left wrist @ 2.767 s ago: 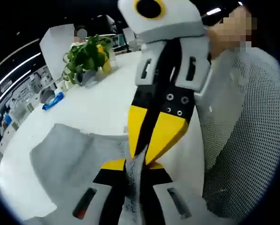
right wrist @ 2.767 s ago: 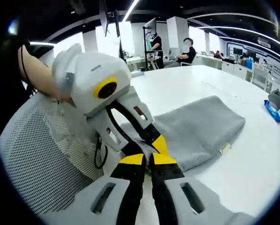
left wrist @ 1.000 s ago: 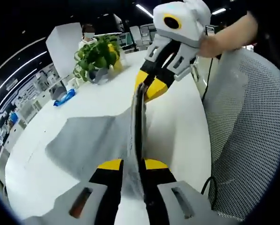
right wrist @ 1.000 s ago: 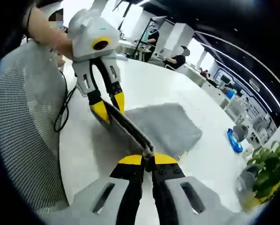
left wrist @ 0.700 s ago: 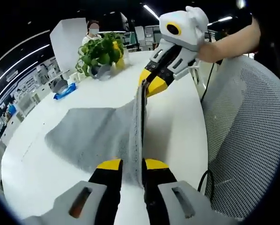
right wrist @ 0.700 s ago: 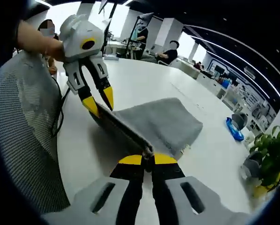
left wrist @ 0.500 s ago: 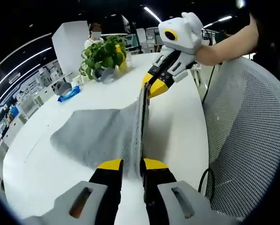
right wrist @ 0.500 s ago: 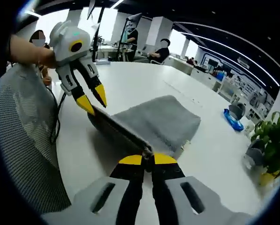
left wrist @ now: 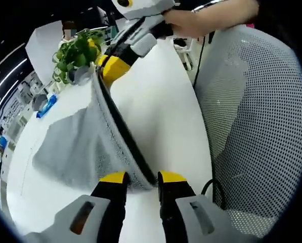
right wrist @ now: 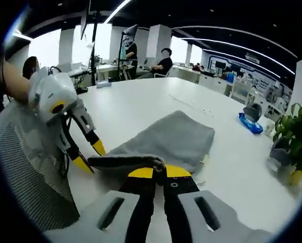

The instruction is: Fold the towel on the table until its edges align and the towel forms a compact rectangular stack.

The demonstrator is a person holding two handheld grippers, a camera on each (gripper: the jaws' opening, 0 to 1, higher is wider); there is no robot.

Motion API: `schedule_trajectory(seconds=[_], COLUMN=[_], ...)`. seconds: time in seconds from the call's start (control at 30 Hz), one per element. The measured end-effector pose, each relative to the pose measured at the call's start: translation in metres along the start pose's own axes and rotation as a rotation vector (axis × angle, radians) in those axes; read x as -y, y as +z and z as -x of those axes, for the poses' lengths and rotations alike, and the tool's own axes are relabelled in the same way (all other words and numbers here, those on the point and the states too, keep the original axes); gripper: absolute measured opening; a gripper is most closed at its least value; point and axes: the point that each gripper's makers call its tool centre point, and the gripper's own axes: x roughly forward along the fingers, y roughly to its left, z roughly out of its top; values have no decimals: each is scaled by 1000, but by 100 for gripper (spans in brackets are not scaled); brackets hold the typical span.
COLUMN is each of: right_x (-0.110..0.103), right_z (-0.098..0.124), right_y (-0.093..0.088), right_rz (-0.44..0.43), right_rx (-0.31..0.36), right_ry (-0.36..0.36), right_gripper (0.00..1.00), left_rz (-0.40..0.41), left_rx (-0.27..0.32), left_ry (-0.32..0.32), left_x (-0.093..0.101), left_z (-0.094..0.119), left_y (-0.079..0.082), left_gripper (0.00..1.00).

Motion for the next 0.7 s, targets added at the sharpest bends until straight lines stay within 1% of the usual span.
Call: schedule_trajectory(seconds=[0.03, 0.1, 0.17, 0.23, 0.27, 0.3, 0.33, 0.4, 0.43, 0.47, 0.5, 0.53, 0.57, 0.6, 0.63, 0.67, 0.7], right_x=[4, 9, 15, 19, 21, 23, 24, 26, 25, 24, 23, 22, 17, 15, 11, 10, 6], right_z=[2, 3, 6, 8, 10, 10, 11, 11, 12, 13, 14, 15, 17, 18, 21, 22, 25], right_y=[-1, -1, -1, 1, 1, 1, 0, -1, 0, 1, 2, 3, 4, 5, 9, 11, 13], right_rz=[1, -11, -52, -106, -124, -124, -132, -147, -165, -186, -192, -191, -161, -150, -149, -145, -156], right_rx=[-1, 0, 13, 39, 46, 48, 46, 45, 56, 67, 73, 76, 76, 72, 83, 94, 112], right_ry=[-12, -23, -39, -46, -47, -50, -52, -55, -46, -35, -23, -8, 22, 39, 59, 66, 97], right_gripper=[3, 3, 3, 3, 3, 3, 3, 3, 3, 3, 3, 3, 3, 3, 3, 3, 3], left_rz=[-23, -22, 22, 83, 112, 121, 163, 240, 257, 289, 307, 346, 382, 421, 495, 556, 621], left_rx=[-9, 6, 32, 67, 99, 119, 151, 192, 210, 244, 258, 283, 305, 320, 371, 418, 483], left_ry=[35, 84, 140, 192, 215, 232, 250, 257, 262, 270, 277, 285, 284, 295, 296, 282, 261], left_x=[-7, -17, -31, -47, -53, -58, -64, -71, -74, -78, -81, -85, -88, -92, -97, -100, -104], left_z=[1, 5, 13, 23, 28, 33, 37, 43, 45, 49, 52, 56, 59, 63, 69, 74, 81], left_y=[0, 4, 7, 8, 12, 14, 16, 18, 19, 22, 22, 23, 24, 24, 27, 30, 34], left_gripper=[24, 22, 20, 18, 17, 15, 15, 14, 12, 11, 10, 9, 9, 9, 9, 8, 8])
